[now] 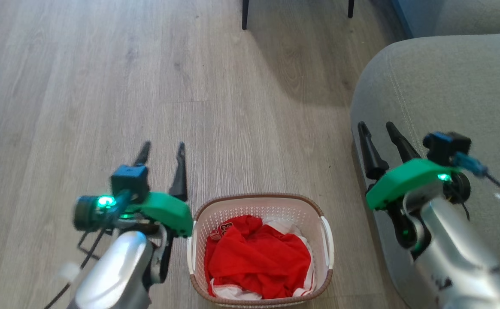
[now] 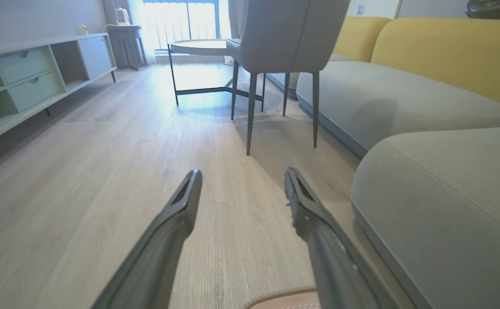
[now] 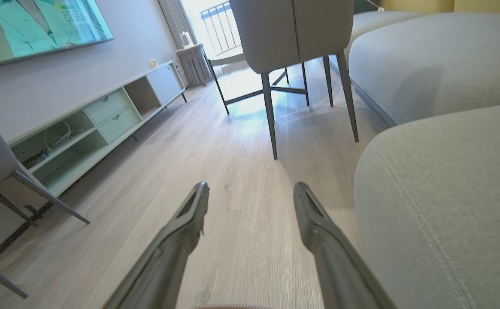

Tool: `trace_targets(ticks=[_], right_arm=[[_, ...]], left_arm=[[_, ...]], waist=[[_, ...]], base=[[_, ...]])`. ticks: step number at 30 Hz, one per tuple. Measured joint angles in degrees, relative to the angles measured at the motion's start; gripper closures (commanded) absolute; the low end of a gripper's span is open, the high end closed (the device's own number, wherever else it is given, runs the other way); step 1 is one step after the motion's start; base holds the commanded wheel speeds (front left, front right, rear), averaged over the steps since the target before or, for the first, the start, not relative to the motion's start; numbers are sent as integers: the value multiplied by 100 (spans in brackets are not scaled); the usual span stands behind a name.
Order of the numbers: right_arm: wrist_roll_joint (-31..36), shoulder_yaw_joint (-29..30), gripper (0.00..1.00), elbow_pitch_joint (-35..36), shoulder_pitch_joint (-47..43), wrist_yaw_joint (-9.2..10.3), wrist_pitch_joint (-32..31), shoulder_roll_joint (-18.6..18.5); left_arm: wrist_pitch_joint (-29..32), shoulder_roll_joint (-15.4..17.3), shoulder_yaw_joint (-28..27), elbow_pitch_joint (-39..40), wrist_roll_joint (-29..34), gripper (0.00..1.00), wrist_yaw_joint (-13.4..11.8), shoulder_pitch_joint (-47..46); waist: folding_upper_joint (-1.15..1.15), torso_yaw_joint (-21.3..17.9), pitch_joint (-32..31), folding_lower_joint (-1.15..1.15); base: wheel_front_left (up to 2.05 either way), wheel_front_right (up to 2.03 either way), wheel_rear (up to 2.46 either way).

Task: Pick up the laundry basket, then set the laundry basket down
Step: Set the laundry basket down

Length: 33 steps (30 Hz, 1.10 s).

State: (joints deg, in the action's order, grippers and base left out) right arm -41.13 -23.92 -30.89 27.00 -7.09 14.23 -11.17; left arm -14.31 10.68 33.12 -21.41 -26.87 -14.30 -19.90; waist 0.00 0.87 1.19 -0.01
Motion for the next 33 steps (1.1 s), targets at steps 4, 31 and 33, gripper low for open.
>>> trace_targets(ticks=[4, 31, 33], right_arm=[[723, 632, 0, 999, -633, 0, 1, 312], [2261, 1701, 0, 2354, -2412, 0, 8, 790], [2301, 1699, 0, 2332, -2412, 0, 8, 791]], left_arm=[[-16, -170, -797, 859, 668, 0, 90, 472], [-40, -759, -1958, 1486, 1405, 0, 831, 1891], [-40, -759, -1981, 1482, 1374, 0, 881, 1891]], waist=[[0, 23, -11, 0], [0, -16, -24, 0], [0, -22, -32, 0]], base=[[0, 0, 0], [0, 0, 0], [0, 0, 0]])
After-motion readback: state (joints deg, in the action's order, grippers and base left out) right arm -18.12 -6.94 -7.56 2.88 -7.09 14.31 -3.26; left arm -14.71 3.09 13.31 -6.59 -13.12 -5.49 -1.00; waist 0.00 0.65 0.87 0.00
